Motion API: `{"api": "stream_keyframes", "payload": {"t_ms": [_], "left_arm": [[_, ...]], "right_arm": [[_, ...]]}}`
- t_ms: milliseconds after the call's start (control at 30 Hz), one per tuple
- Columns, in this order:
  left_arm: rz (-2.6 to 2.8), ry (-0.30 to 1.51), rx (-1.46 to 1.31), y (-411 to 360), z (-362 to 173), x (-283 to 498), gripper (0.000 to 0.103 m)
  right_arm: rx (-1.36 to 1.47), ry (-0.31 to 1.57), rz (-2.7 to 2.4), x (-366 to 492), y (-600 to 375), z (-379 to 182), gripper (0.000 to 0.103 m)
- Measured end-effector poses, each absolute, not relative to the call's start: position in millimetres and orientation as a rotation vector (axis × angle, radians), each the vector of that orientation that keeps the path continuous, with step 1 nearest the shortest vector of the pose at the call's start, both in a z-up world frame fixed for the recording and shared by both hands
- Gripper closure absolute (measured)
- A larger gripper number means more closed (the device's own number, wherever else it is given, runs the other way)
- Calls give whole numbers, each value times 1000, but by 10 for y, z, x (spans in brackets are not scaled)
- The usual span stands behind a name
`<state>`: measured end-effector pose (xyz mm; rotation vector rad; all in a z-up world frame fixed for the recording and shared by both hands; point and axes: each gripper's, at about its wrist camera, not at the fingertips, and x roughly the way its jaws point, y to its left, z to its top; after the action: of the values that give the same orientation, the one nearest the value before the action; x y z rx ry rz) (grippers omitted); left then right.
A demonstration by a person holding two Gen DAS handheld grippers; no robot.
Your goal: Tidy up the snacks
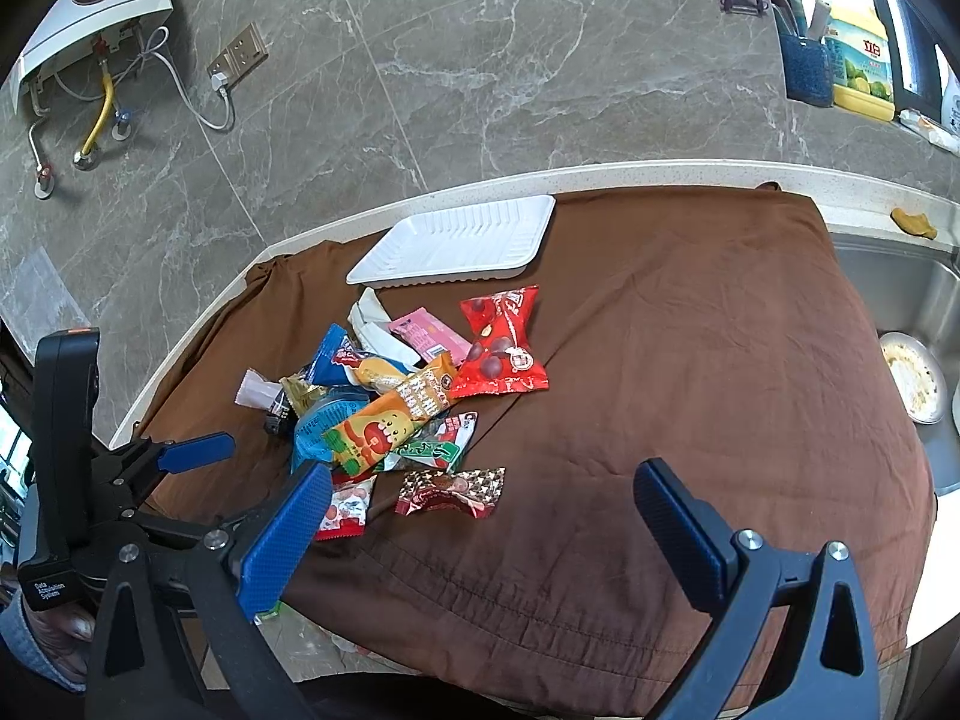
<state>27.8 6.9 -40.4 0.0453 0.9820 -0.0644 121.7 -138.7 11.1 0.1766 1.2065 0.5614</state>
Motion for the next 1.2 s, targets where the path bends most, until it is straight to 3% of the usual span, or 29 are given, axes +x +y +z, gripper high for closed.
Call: {"api": "stream_keyframes", "payload": {"t_ms": [1200], "left_arm": [[-60, 978, 44, 111, -398, 249, 2]], "right_arm": [[184, 1203, 564, 1192, -1372, 132, 0]]}}
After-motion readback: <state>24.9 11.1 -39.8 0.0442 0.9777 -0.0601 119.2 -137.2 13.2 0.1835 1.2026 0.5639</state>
